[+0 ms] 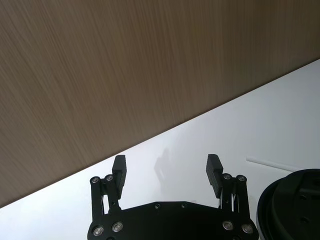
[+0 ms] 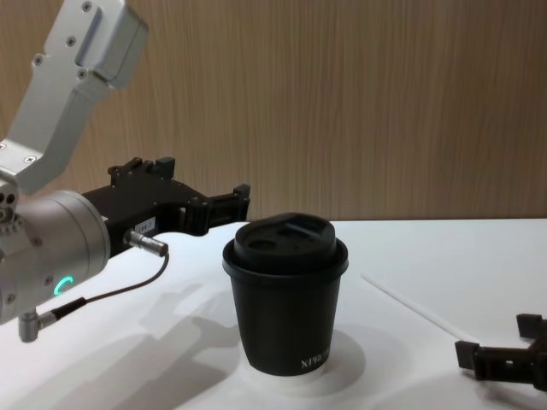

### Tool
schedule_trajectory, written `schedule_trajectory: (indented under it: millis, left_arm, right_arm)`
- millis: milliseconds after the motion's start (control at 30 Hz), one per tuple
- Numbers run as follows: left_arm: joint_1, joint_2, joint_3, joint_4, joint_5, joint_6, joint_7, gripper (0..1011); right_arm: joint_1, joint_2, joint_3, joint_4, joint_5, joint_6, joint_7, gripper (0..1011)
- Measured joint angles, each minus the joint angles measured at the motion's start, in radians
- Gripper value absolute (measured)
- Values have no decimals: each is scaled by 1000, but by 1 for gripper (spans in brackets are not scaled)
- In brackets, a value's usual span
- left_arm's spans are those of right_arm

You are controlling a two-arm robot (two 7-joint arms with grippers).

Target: Pick up the straw with one hand, pass it to the other hand, and insert it into the cup.

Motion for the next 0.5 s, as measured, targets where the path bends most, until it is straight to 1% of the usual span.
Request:
schedule_trajectory:
  millis: [33, 133, 167, 200, 300, 400, 467, 500]
  left_arm:
    - [0, 0, 0, 0, 0, 0, 0, 1003]
    - [0, 0, 0, 0, 0, 0, 0, 1003]
    - [0, 0, 0, 0, 0, 0, 0, 1003]
    - [0, 0, 0, 0, 0, 0, 0, 1003]
    - [0, 0, 0, 0, 0, 0, 0, 1003]
    - [0, 0, 0, 0, 0, 0, 0, 1003]
    - [0, 0, 0, 0, 0, 0, 0, 1003]
    - [0, 0, 0, 0, 0, 0, 0, 1003]
  right_arm:
    - [0, 0, 0, 0, 0, 0, 0, 992]
    - [0, 2, -1, 1, 1, 1, 0, 919]
    - [0, 2, -1, 1, 1, 1, 0, 919]
    - [0, 2, -1, 1, 1, 1, 0, 870]
    - [-1, 2, -1, 2, 2, 1, 0, 785]
    - [-1, 1, 1, 3, 2, 1, 0, 731]
    - [-2, 0, 2, 4, 3, 0, 0, 630]
    - [-2, 0, 2, 4, 3, 0, -1, 617]
